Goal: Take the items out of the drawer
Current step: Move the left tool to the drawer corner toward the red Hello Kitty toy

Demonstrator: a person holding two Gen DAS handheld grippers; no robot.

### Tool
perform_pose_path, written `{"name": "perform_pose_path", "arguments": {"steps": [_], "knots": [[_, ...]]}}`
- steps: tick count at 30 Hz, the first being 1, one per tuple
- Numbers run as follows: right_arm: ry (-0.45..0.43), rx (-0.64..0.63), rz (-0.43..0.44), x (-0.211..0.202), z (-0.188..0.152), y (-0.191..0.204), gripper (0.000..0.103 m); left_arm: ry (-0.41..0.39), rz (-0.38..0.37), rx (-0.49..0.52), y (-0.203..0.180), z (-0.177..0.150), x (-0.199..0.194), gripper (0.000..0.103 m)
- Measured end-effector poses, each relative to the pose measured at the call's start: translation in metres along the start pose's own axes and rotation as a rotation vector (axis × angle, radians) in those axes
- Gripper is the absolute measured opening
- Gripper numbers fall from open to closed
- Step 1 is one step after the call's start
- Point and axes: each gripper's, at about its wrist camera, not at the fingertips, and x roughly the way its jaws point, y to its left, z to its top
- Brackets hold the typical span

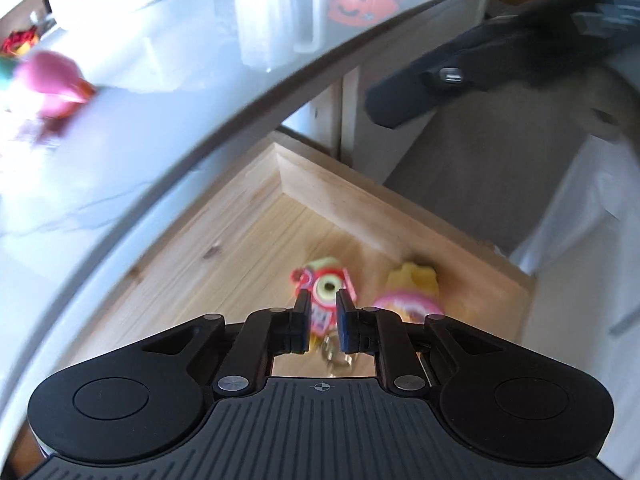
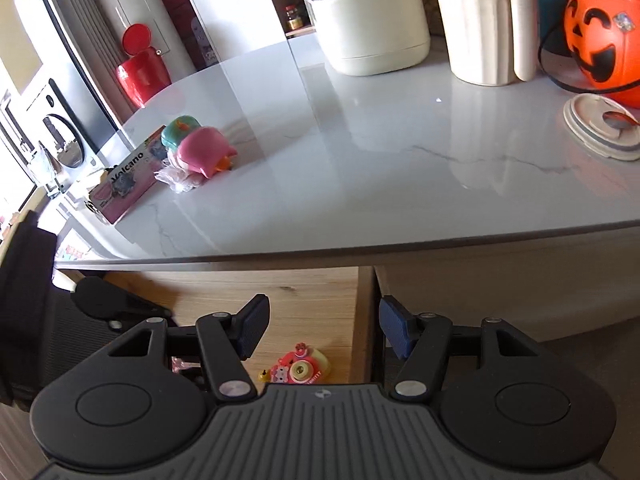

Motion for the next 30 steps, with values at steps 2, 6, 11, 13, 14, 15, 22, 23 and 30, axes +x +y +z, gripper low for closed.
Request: {"name": "perform_pose_path", "arguments": {"steps": [2,6,11,13,14,15,22,23,30], "knots": [[0.002,-0.025,-0.016,0.001,-0.002,0.003,0.061,0.012,0.023,-0.042,0.002,0.002,0.013,0.016],[-0.003,-0.076,-0.055,0.001,-0.007,0.008,0.061,0.046,0.1,-0.079,0.01,0.001,0.032,0.016],[-0.013,-0.087,-0.093,0.002,-0.009,0.007,0.061,0.057,0.135,-0.072,0.012,0.001,0.039,0.015],[-0.019,-0.087,-0.092,0.0,-0.01,0.006,0.061,0.055,0.119,-0.057,0.01,0.002,0.039,0.014],[-0.022,-0.085,-0.091,-0.001,-0.01,0.005,0.061,0.051,0.094,-0.056,0.009,0.002,0.039,0.014],[-0.024,-0.084,-0.09,-0.002,-0.01,0.005,0.061,0.046,0.07,-0.058,0.009,0.003,0.039,0.014],[-0.032,-0.101,-0.094,-0.002,-0.01,0.008,0.061,0.029,0.008,-0.088,0.015,0.004,0.037,0.014],[-0.032,-0.102,-0.098,-0.002,-0.01,0.008,0.061,0.028,0.003,-0.086,0.015,0.003,0.036,0.013],[-0.035,-0.105,-0.107,-0.002,-0.011,0.007,0.061,0.025,0.001,-0.055,0.017,0.001,0.03,0.018]]}}
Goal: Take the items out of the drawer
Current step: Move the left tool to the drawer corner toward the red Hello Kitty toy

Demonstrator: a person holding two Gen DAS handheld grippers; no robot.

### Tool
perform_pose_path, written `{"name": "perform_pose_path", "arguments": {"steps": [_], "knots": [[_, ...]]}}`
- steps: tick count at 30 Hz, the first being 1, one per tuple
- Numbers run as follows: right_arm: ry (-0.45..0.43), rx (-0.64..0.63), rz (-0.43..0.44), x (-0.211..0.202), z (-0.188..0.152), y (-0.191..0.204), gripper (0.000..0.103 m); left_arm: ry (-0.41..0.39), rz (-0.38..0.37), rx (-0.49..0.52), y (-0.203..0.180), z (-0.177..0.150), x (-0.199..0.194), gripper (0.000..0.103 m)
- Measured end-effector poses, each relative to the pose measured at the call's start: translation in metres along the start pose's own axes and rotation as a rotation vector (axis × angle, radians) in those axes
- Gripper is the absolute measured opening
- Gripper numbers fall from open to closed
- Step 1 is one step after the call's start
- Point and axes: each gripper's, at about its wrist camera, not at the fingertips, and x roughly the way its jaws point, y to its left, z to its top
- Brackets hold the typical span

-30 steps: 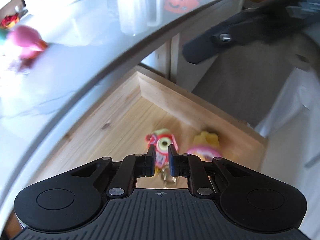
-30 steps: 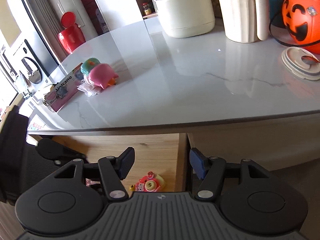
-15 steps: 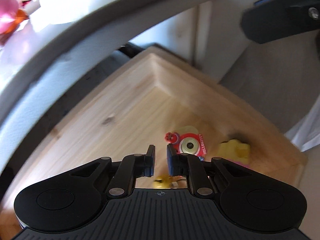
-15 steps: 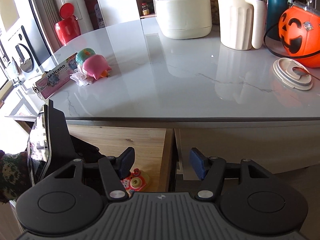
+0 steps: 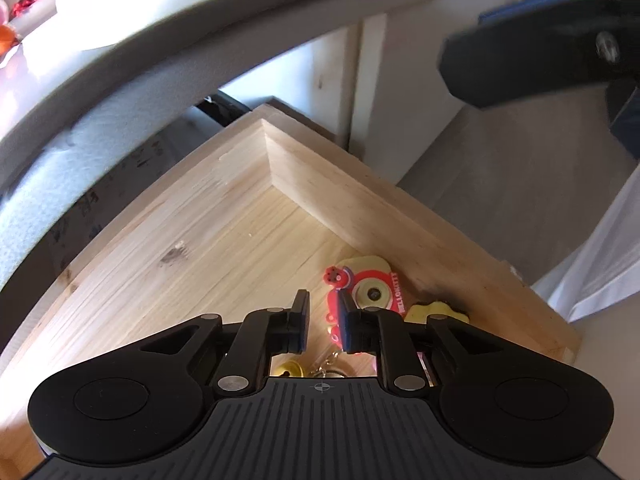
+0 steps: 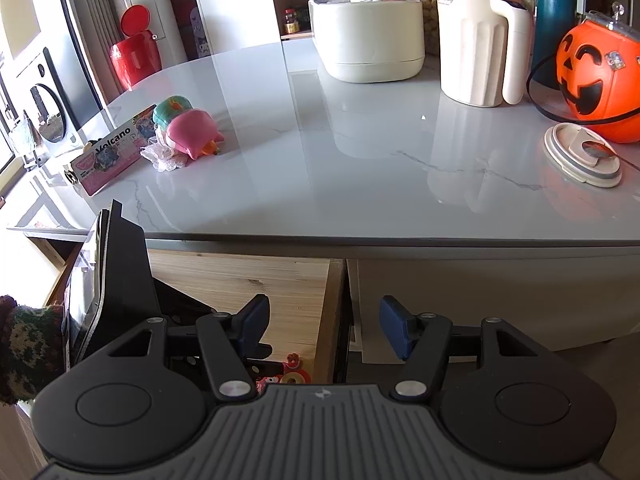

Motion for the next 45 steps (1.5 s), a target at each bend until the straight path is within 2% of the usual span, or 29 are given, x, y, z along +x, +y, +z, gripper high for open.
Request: {"name": "perform_pose_path", "arguments": {"steps": [1,6,8,12,14,18,21,24,30,40,45], "knots": [[-0.001,0.0,0.0,0.0,0.0,0.0,0.061,0.001,0.011,0.016,-0.001,0.0,-0.001,0.019],[0.004,-0.004,-0.003,0.0,0.0,0.001,0.061,-0.004,0.101,0.096,-0.003,-0.005,-0.007,0.042],[0.004,-0.009,-0.004,0.0,0.0,0.002,0.061,-0.002,0.14,0.105,0.002,-0.007,-0.009,0.045],[0.005,-0.01,-0.009,0.0,0.0,0.002,0.061,0.01,0.188,0.07,0.019,-0.011,-0.013,0.045],[0.006,-0.007,-0.009,0.0,0.0,0.001,0.061,0.013,0.165,0.029,0.028,-0.012,-0.015,0.044],[0.008,-0.009,-0.009,0.001,0.001,0.002,0.061,0.018,0.107,-0.01,0.036,-0.014,-0.017,0.029],[0.01,-0.011,-0.01,0.002,0.001,0.003,0.061,0.016,0.062,-0.045,0.041,-0.015,-0.019,0.029],[0.01,-0.011,-0.01,0.001,0.001,0.004,0.061,0.018,0.027,-0.075,0.025,0.024,0.002,0.029],[0.008,-0.006,-0.01,0.001,0.001,0.003,0.061,0.014,-0.026,-0.073,0.033,0.024,0.001,0.03],[0.005,0.002,-0.01,0.001,0.001,0.001,0.061,-0.019,0.001,-0.016,0.038,0.023,-0.01,0.032],[0.005,0.01,-0.01,0.0,0.0,-0.001,0.061,-0.051,0.039,0.002,0.041,0.021,-0.025,0.032]]}}
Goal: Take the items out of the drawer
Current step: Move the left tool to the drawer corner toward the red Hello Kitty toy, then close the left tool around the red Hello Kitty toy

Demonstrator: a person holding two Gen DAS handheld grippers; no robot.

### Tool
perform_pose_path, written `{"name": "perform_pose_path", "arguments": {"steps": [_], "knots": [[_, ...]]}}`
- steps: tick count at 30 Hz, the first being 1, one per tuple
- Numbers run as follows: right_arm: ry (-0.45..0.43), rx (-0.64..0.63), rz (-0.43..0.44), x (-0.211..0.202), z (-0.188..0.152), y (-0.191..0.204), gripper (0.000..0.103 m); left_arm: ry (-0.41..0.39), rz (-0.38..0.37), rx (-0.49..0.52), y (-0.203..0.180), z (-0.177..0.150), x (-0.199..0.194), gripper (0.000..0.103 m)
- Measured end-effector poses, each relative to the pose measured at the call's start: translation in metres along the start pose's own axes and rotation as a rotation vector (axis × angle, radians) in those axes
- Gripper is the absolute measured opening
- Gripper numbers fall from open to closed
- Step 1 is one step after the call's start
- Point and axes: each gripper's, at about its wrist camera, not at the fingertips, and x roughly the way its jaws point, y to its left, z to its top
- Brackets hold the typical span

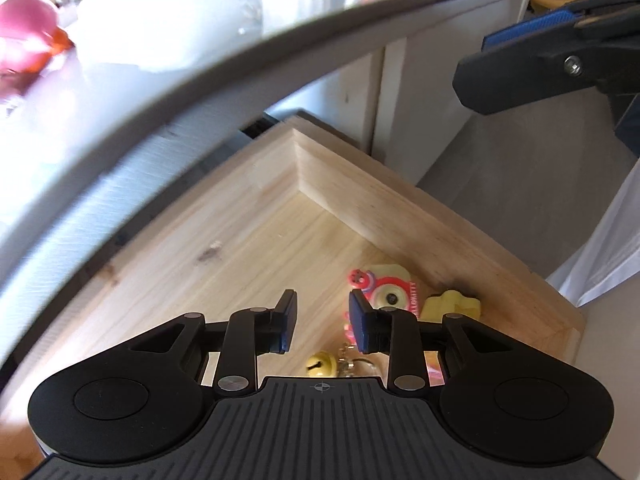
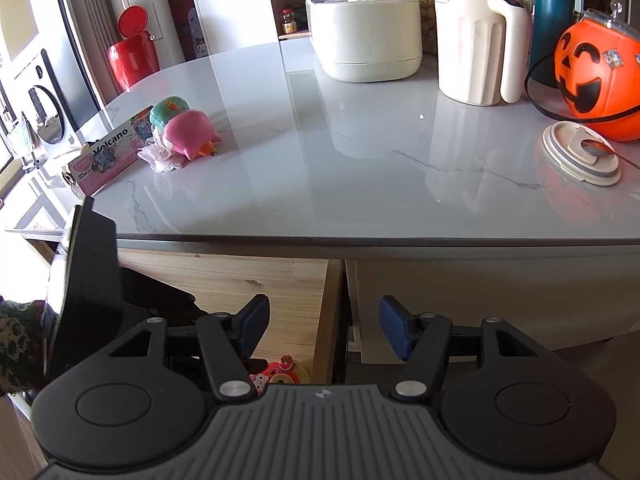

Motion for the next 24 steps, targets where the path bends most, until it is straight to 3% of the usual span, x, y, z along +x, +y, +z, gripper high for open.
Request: {"name": "perform_pose_path", "arguments": {"steps": [5,8,10,19,24], "knots": [[0.002,-0.001,-0.001,0.0,0.0,0.0,0.061,0.007,0.036,-0.004,-0.005,-0.018,-0.015,0.032],[0.005,-0.002,-0.004,0.001,0.0,0.0,0.061,0.022,0.044,-0.018,-0.015,-0.003,-0.002,0.032],[0.005,-0.001,-0.005,0.001,0.0,0.0,0.061,0.034,0.037,-0.022,-0.027,-0.024,-0.008,0.032],[0.016,-0.003,-0.014,0.004,-0.001,0.0,0.061,0.112,0.029,-0.028,-0.029,-0.027,0.012,0.033],[0.022,0.002,-0.019,0.005,-0.001,-0.001,0.061,0.089,0.015,-0.046,-0.03,-0.031,0.015,0.034]]}}
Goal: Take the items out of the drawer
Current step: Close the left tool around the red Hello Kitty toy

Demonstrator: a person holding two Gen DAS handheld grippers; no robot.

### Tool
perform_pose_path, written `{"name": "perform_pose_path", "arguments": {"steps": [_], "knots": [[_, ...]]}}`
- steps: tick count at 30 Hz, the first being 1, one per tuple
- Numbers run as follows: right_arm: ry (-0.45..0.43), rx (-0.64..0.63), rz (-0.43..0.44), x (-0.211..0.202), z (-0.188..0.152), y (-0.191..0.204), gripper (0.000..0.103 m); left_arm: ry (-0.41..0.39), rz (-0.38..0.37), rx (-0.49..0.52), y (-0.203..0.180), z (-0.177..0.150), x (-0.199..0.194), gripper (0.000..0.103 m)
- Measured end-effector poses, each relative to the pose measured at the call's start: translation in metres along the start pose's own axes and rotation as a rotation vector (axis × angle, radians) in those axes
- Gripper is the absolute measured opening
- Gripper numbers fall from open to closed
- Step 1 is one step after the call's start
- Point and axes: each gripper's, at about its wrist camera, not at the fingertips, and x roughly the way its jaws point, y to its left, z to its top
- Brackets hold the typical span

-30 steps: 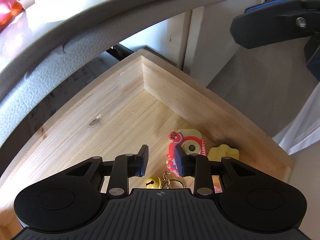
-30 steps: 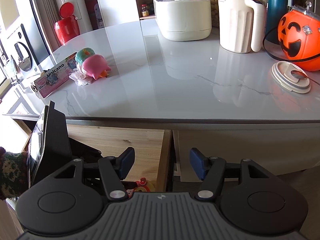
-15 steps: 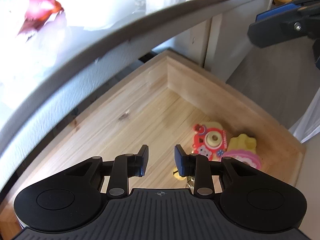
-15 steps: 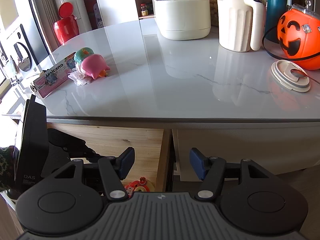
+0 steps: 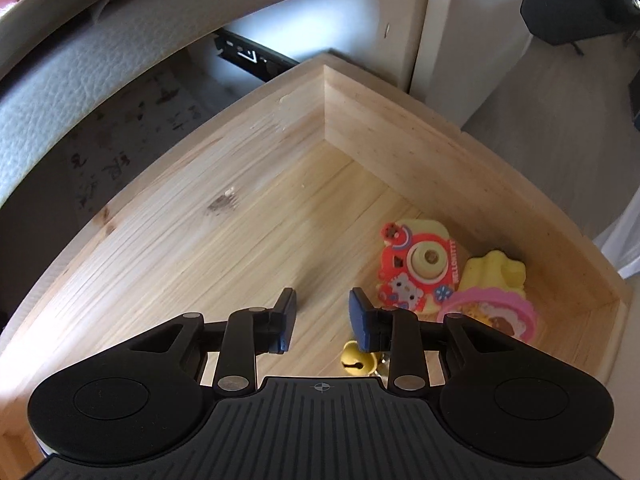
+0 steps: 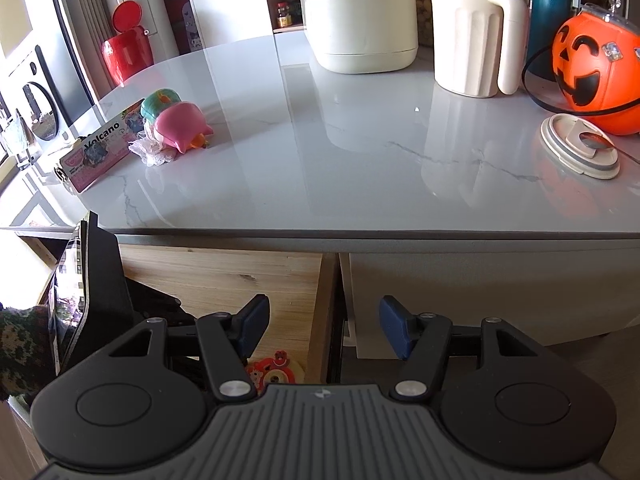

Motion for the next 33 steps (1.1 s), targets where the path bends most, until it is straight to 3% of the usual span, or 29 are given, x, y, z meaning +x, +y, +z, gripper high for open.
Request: {"name": "perform_pose_path", "arguments": {"steps": [19,26,31,33], "knots": [[-0.045,0.113,0.018,-0.01,0.003,-0.021,0.061,-0.084,-0.01,0.007,-0.007,-0.005,0.004,0.038],[-0.04,0.093,0.007,-0.009,0.001,-0.018,0.061,-0.082,-0.065,-0.002,-0.004,-0.004,-0.023,0.036],[-0.039,0.097,0.01,-0.009,0.001,-0.018,0.061,-0.092,-0.176,0.017,-0.004,0.001,-0.041,0.036],[-0.038,0.094,0.013,-0.008,0.002,-0.017,0.061,-0.081,-0.183,0.015,-0.007,0.005,-0.042,0.028]]}}
